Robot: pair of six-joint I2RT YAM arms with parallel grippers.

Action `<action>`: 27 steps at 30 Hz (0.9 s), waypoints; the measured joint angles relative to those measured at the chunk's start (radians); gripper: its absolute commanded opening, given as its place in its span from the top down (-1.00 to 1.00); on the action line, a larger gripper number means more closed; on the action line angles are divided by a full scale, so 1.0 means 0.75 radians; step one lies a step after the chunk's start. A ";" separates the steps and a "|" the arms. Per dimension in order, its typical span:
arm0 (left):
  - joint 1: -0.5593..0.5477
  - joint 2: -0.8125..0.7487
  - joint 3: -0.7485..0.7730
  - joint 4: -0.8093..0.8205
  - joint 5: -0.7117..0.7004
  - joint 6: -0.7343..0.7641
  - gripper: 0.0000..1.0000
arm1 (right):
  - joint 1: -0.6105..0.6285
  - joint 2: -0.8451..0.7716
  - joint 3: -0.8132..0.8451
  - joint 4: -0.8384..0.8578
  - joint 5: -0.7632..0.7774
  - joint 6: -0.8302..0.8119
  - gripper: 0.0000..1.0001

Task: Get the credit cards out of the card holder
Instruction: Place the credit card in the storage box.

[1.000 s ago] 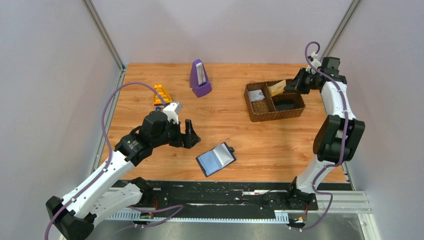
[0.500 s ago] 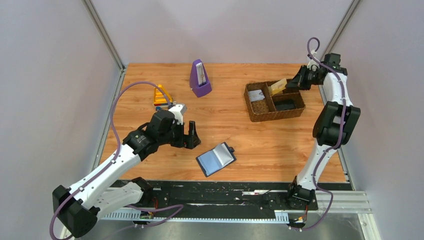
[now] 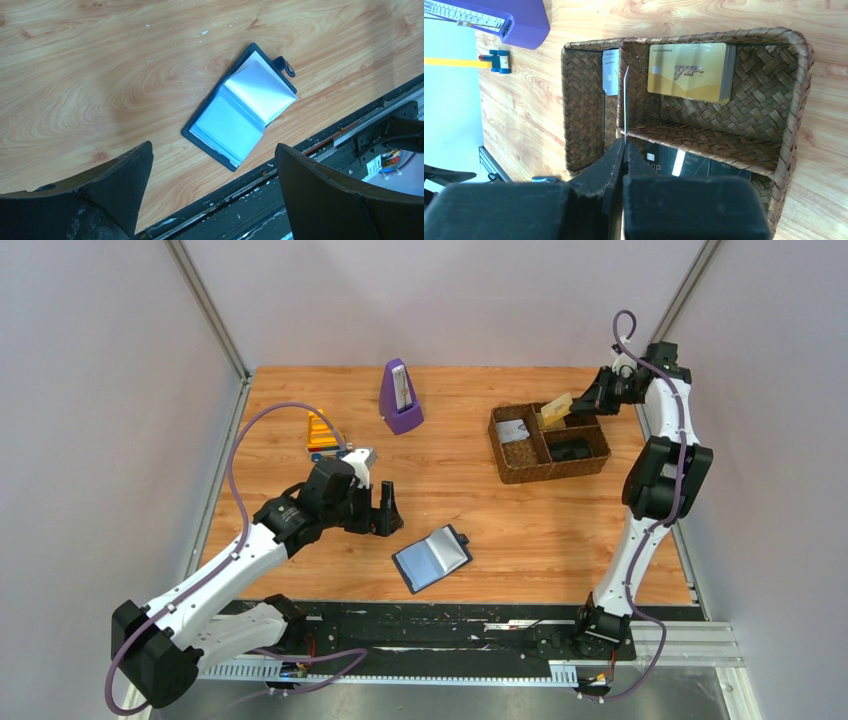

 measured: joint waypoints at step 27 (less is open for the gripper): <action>0.000 0.077 0.001 0.021 -0.021 0.000 -1.00 | 0.018 0.268 0.179 -0.019 -0.024 -0.012 0.95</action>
